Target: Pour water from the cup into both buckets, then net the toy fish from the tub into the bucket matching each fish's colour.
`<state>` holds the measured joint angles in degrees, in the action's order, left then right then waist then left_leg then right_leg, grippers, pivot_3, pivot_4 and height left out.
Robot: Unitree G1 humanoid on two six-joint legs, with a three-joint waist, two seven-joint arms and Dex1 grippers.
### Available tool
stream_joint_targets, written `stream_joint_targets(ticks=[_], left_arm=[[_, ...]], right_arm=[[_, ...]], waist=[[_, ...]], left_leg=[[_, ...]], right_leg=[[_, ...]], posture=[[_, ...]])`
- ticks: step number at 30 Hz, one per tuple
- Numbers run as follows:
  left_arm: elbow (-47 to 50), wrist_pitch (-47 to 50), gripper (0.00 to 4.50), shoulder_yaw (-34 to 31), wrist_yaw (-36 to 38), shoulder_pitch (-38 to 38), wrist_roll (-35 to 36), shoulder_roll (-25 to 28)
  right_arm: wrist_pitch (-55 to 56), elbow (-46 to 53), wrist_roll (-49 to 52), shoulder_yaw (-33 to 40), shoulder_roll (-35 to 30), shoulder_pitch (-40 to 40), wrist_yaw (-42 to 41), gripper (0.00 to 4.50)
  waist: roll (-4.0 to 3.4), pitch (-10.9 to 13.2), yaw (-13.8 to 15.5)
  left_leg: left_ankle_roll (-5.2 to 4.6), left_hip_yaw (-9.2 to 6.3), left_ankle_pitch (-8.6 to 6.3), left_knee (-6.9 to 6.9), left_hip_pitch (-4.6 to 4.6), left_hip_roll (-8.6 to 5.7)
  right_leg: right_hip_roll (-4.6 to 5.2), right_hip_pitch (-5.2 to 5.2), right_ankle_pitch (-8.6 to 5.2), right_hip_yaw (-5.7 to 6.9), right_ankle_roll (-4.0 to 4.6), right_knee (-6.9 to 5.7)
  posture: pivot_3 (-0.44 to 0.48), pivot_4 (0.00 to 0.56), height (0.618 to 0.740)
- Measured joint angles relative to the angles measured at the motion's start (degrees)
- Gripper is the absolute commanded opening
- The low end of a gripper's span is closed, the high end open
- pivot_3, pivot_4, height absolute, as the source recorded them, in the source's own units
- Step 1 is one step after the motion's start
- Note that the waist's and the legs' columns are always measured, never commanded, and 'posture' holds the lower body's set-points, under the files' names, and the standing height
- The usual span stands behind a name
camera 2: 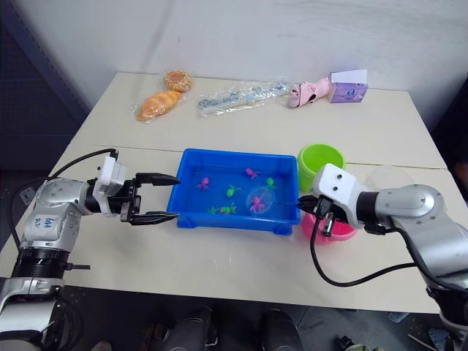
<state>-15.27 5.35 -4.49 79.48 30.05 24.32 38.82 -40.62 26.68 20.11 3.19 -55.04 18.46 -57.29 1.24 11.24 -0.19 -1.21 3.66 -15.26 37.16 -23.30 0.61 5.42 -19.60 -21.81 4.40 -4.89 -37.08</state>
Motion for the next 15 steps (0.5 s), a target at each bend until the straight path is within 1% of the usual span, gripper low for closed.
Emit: stream_joint_targets(ticks=[2,4,7,10,11,15], left_arm=[[-0.3,0.2,4.46,0.1,0.0,0.8,0.1,-0.5],[-0.2,0.8,4.46,0.2,0.0,1.4,0.5,-1.0],[0.7,2.3,4.46,1.0,0.3,2.6,1.2,-1.9],[2.1,4.8,4.46,1.6,0.0,4.8,2.2,-3.2],[2.9,6.0,4.46,1.7,-0.6,6.1,2.7,-4.6],[4.8,8.2,4.46,3.3,-1.4,8.1,3.7,-7.8]], right_arm=[[-1.7,0.7,2.9,3.5,0.0,-0.9,0.0,0.00],[-3.8,2.1,6.2,8.6,-0.1,-2.8,-0.1,0.00],[-7.7,4.9,11.5,16.7,-0.1,-7.5,-0.4,0.00],[-9.9,8.1,15.1,25.1,0.3,-13.2,-0.2,0.00],[-10.1,10.0,15.8,29.4,1.4,-16.1,0.3,0.00],[-10.3,15.0,16.9,41.2,4.6,-24.7,1.8,0.00]], waist=[[0.00,0.0,0.1],[0.00,0.0,0.2],[0.00,0.0,0.4],[0.00,0.0,0.7],[0.00,0.0,0.8],[-0.02,0.0,1.4]], left_leg=[[0.00,0.00,0.00,-0.01,-0.01,0.00],[-0.02,-0.02,-0.01,-0.01,-0.01,0.00],[-0.03,-0.05,-0.02,-0.01,-0.03,-0.01],[-0.03,-0.06,-0.02,0.00,-0.01,-0.02],[-0.03,-0.06,-0.01,-0.01,-0.02,-0.02],[-0.03,-0.02,-0.01,-0.03,0.01,-0.03]], right_leg=[[0.00,0.02,0.00,0.01,0.00,-0.02],[0.00,0.05,0.00,0.03,0.00,-0.03],[0.00,0.10,0.01,0.06,-0.01,-0.06],[-0.01,0.14,0.01,0.07,-0.01,-0.05],[-0.02,0.13,0.01,0.07,-0.01,-0.04],[-0.05,0.16,0.01,0.04,-0.03,-0.04]], posture=[[0.000,0.150,0.740],[0.000,0.150,0.740],[0.000,0.150,0.740],[0.000,0.150,0.740],[0.000,0.150,0.740],[0.000,0.150,0.740]])
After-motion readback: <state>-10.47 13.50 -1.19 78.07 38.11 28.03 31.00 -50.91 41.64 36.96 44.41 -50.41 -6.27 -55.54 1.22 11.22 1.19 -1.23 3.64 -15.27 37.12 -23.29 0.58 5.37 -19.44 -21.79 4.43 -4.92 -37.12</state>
